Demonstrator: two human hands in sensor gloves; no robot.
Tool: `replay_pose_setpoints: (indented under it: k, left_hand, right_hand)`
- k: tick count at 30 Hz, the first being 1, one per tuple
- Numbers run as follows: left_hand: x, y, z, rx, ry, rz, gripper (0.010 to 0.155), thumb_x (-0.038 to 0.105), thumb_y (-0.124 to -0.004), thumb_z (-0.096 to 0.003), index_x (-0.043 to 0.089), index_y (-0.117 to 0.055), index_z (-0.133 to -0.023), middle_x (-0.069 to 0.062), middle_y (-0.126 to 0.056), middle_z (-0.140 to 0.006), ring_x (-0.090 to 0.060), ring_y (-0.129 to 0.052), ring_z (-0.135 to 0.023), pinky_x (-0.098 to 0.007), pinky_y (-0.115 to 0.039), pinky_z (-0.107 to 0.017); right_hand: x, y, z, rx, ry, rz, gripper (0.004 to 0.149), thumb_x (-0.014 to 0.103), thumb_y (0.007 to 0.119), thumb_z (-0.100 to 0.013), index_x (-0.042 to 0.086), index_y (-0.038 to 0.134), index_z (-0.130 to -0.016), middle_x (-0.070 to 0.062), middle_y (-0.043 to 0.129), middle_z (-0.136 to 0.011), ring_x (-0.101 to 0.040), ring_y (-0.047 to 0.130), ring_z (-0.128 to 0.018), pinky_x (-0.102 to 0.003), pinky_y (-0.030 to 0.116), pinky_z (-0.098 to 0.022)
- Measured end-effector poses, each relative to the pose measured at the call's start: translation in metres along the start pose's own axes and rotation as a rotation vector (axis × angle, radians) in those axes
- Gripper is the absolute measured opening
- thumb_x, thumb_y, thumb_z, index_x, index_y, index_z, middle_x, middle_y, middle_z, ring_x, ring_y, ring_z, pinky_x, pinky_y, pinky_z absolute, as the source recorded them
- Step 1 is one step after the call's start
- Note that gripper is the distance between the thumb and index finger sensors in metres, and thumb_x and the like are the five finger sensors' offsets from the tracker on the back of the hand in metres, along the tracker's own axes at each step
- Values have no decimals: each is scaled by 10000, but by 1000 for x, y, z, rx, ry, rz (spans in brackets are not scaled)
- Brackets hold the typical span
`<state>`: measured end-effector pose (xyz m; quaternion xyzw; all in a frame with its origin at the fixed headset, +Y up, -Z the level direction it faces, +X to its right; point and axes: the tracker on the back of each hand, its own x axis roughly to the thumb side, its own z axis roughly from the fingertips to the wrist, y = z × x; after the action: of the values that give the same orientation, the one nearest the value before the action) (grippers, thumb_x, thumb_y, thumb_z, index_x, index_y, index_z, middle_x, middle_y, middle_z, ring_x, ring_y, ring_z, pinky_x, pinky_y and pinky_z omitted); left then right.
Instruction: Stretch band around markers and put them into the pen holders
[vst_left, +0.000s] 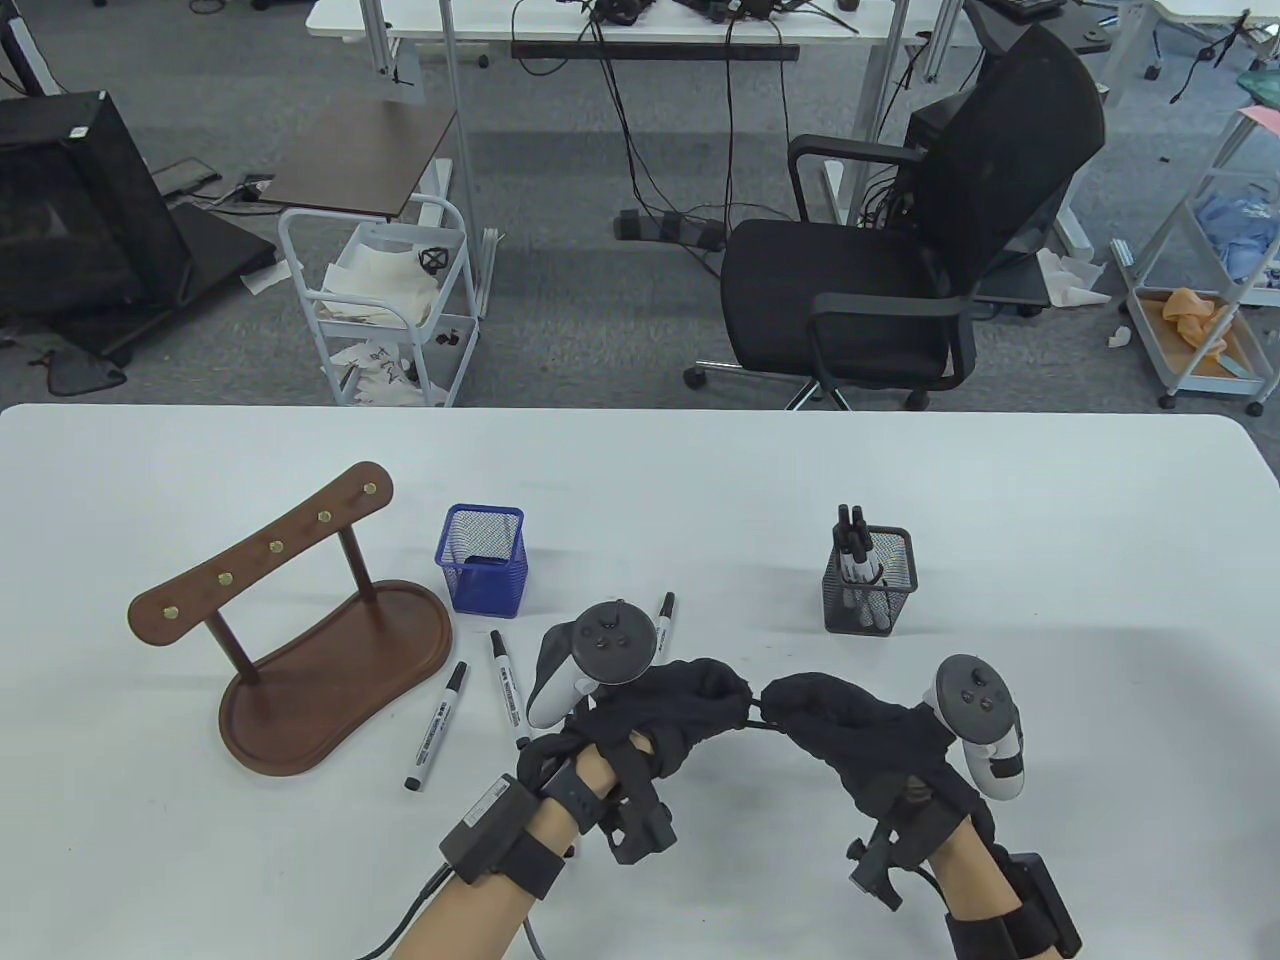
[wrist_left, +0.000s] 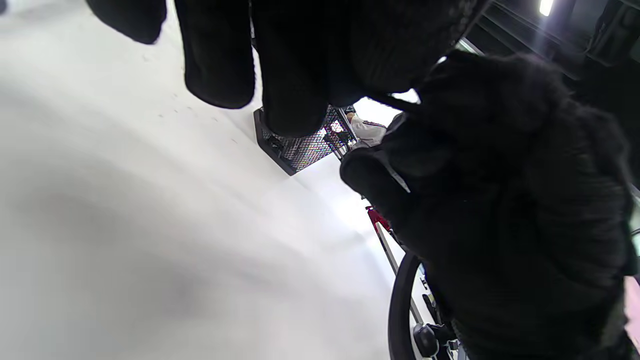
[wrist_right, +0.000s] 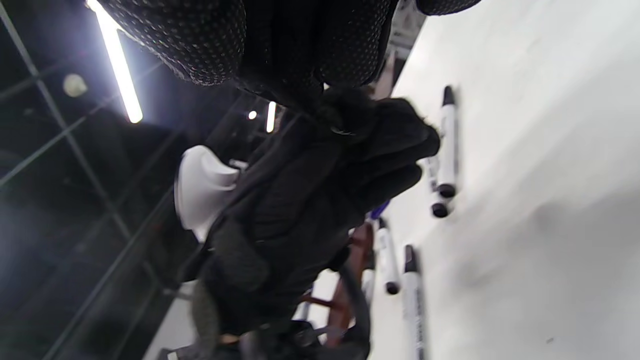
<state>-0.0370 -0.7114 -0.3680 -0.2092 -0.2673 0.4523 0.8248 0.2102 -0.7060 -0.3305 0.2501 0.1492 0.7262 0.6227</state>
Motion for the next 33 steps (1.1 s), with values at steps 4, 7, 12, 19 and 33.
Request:
replay_pose_setpoints:
  k: [4,7,12,19,33]
  left_hand:
    - [0,5,1,13,-14,42,416,344,-800,-565,142,-790,-928,-140,-916,-970,-479,-778,-985,-733,-523,-725]
    - [1,10,3,26,-40,76,410,337,-809,-565,145,-793,-928,-143,-914,-977,-479,-761,-998,-742,-502,-730]
    - [10,13,7,63,-104,80,389,335,-768,-585,165,-779,-934,-126,-904,-992,-467,-753,-1010,-739,-496,-738]
    - [39,16,13,46,-203,76,374,343,-763,-601,166,-786,-929,-119,-897,-1004,-469,-734,-1026,-747,-477,-742]
    - [24,21,4,-36,-124,21,382,341,-823,-571,175,-835,-914,-111,-908,-1006,-487,-724,-1031,-753,-467,-743]
  right_hand:
    - [-10,5,-6,101,-8,-151,334,361,793,-537,268,792,-857,-41,856,-1008,-261,863,-807,-644,501,-760]
    - [-18,10,-12,209,1,-283,347,345,775,-555,225,748,-879,-93,904,-941,-206,974,-601,-607,648,-712]
    - [-26,21,-21,301,67,-258,378,372,772,-550,172,754,-870,-59,1002,-751,-153,1014,-344,-546,775,-607]
    - [-36,29,-29,380,136,-382,446,400,633,-585,106,826,-860,-67,1099,-560,-185,1059,-177,-492,841,-512]
    - [-18,20,-23,374,109,-111,441,366,929,-462,256,819,-874,45,1064,-614,-152,1052,-341,-516,780,-597]
